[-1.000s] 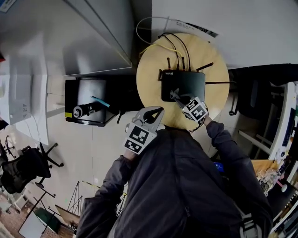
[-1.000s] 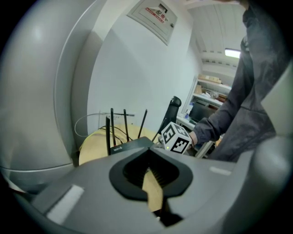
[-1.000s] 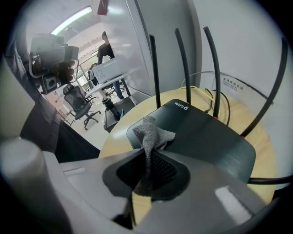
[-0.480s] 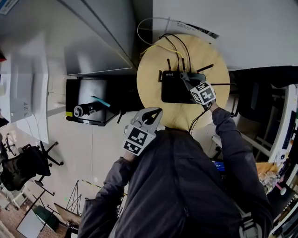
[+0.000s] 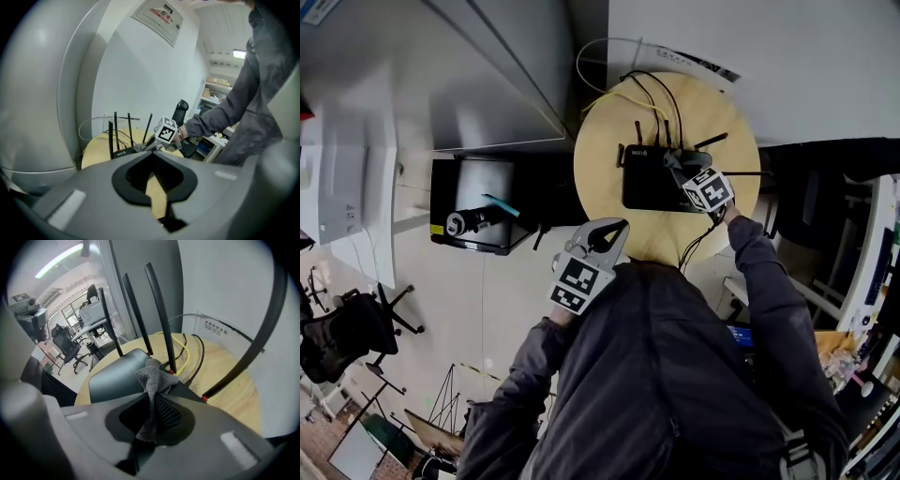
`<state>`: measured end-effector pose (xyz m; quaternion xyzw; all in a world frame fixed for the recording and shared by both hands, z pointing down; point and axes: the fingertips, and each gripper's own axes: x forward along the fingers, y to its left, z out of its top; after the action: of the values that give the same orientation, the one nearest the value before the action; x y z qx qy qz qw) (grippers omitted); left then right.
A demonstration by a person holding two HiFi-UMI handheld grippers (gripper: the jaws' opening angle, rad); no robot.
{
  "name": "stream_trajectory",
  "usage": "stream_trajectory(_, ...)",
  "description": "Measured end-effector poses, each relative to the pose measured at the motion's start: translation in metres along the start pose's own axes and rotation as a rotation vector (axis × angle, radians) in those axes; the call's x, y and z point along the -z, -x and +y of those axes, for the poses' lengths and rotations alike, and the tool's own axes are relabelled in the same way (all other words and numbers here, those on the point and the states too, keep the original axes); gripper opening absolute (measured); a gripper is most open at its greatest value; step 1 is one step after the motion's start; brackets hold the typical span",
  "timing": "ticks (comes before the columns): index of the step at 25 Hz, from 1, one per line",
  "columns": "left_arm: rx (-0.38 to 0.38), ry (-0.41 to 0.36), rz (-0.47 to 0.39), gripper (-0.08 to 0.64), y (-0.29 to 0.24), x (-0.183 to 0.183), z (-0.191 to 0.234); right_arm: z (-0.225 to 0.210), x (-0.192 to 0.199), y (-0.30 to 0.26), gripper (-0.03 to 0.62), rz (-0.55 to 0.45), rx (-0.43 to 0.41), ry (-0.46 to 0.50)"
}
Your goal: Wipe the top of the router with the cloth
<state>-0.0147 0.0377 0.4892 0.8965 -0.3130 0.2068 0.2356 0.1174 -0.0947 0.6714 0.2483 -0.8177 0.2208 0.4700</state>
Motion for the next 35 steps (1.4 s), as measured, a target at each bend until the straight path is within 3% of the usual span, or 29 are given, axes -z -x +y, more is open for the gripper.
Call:
stream_trajectory(16, 0.067, -0.043, 0.013, 0.000, -0.010, -0.003, -0.010, 0.077, 0.061, 0.021, 0.029, -0.002, -0.047, 0.016)
stream_trajectory(22, 0.067, -0.047, 0.016, 0.000, -0.011, -0.004, -0.010, 0.082, 0.062, 0.025, 0.029, 0.018, -0.072, 0.066)
stream_trajectory(27, 0.048, -0.036, 0.017, 0.000, -0.009, -0.004, -0.005, 0.031, 0.033, 0.038, 0.029, -0.057, 0.026, 0.053)
stream_trajectory(32, 0.034, -0.027, 0.016, 0.000, -0.008, -0.003, -0.007, -0.035, 0.020, 0.036, 0.029, -0.020, 0.153, 0.029)
stream_trajectory(35, 0.022, -0.018, 0.013, 0.000, -0.006, -0.003, -0.006, -0.052, 0.022, 0.030, 0.029, 0.020, 0.183, 0.043)
